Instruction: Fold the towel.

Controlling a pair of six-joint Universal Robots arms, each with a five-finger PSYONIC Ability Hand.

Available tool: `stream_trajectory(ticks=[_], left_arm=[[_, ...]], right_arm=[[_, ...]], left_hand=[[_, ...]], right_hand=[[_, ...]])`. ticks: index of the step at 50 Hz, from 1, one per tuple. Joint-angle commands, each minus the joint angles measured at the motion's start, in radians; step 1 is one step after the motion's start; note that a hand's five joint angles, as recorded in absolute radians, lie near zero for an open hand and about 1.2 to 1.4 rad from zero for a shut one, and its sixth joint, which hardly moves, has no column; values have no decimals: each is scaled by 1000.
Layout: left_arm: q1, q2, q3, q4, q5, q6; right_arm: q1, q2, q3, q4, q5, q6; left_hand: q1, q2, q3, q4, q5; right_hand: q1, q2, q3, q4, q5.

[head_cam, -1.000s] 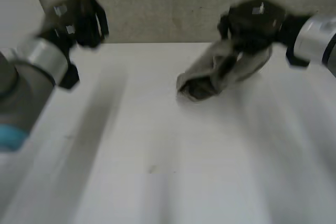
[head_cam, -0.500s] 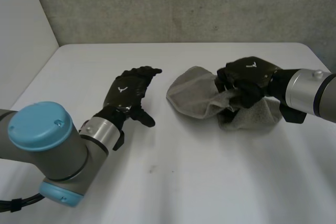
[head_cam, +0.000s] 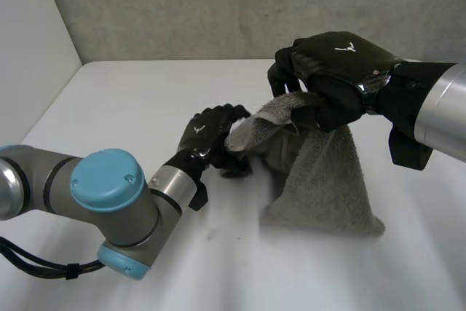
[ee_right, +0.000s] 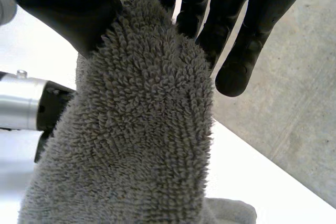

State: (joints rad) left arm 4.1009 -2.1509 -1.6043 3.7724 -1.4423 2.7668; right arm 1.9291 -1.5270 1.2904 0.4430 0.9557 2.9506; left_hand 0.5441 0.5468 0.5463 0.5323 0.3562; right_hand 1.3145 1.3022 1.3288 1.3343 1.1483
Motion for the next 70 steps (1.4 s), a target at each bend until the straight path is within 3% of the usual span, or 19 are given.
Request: stream_trajectory(ticks=[1, 6, 8, 10, 14, 16, 19, 22, 24, 33, 37, 43, 49, 53, 55, 57, 61, 66, 70], left_arm=[[4, -9, 10, 9, -13, -30], [36, 6, 0, 1, -113, -15], [113, 69, -26, -2, -193, 31], [143, 130, -55, -8, -208, 77], [187, 252, -115, -11, -196, 204], [184, 351, -161, -16, -156, 333], [164, 449, -196, -52, -94, 437], [153, 499, -210, -91, -62, 474], [150, 546, -221, -187, -14, 510], [150, 454, -209, -401, 13, 554], [164, 356, -184, -450, 10, 658], [170, 222, -68, -444, 7, 776], [151, 155, 144, -425, 0, 769], [106, 155, 376, -312, -7, 728], [87, 164, 432, -249, -24, 714], [64, 203, 486, -116, -94, 706], [56, 258, 471, -28, -162, 708], [59, 299, 336, -11, -197, 708], [65, 307, 149, -11, -196, 708]], right_arm=[[-5, -22, 17, -4, 6, -2], [-12, -21, 17, -4, 23, -8], [-37, -4, 10, 0, 28, -14], [-65, 4, 12, 3, 28, -19], [-104, 53, 15, 16, 28, -42], [-113, 86, 23, 36, 28, -82], [-111, 96, 47, 59, 28, -126], [-107, 99, 60, 63, 29, -148], [-104, 106, 90, 66, 29, -183], [-90, 188, 141, 71, 34, -215], [-88, 252, 129, 94, 72, -248], [-82, 362, 29, 92, 176, -372], [-61, 442, -167, 40, 267, -401], [-38, 450, -375, -152, 290, -401], [-33, 439, -418, -237, 288, -398], [-33, 400, -453, -393, 281, -398], [-35, 363, -439, -490, 264, -398], [-47, 352, -382, -463, 172, -390], [-50, 378, -309, -347, 69, -398]], left_hand=[[852, 849, 850, 864, 866], [852, 849, 850, 864, 866], [852, 849, 850, 864, 866], [852, 849, 850, 864, 866], [852, 849, 850, 864, 866], [852, 849, 850, 864, 866], [852, 849, 850, 864, 866], [852, 849, 850, 864, 866], [852, 849, 850, 864, 866], [852, 849, 850, 864, 866], [852, 849, 850, 864, 866], [852, 849, 850, 864, 866], [852, 849, 850, 864, 866], [852, 849, 850, 864, 866], [852, 849, 850, 864, 866], [852, 849, 850, 864, 866], [852, 849, 850, 864, 866], [852, 849, 850, 864, 866], [852, 849, 850, 864, 866]], right_hand=[[82, 94, 67, 62, 73], [82, 94, 67, 62, 73], [82, 94, 67, 62, 73], [82, 94, 67, 62, 73], [82, 94, 67, 62, 73], [82, 94, 67, 62, 73], [82, 94, 67, 62, 73], [82, 94, 67, 62, 73], [82, 94, 67, 62, 73], [82, 94, 67, 62, 73], [82, 94, 67, 62, 73], [82, 94, 67, 62, 73], [82, 94, 67, 62, 73], [82, 94, 67, 62, 73], [82, 94, 67, 62, 73], [82, 94, 67, 62, 73], [82, 94, 67, 62, 73], [82, 94, 67, 62, 73], [82, 94, 67, 62, 73]])
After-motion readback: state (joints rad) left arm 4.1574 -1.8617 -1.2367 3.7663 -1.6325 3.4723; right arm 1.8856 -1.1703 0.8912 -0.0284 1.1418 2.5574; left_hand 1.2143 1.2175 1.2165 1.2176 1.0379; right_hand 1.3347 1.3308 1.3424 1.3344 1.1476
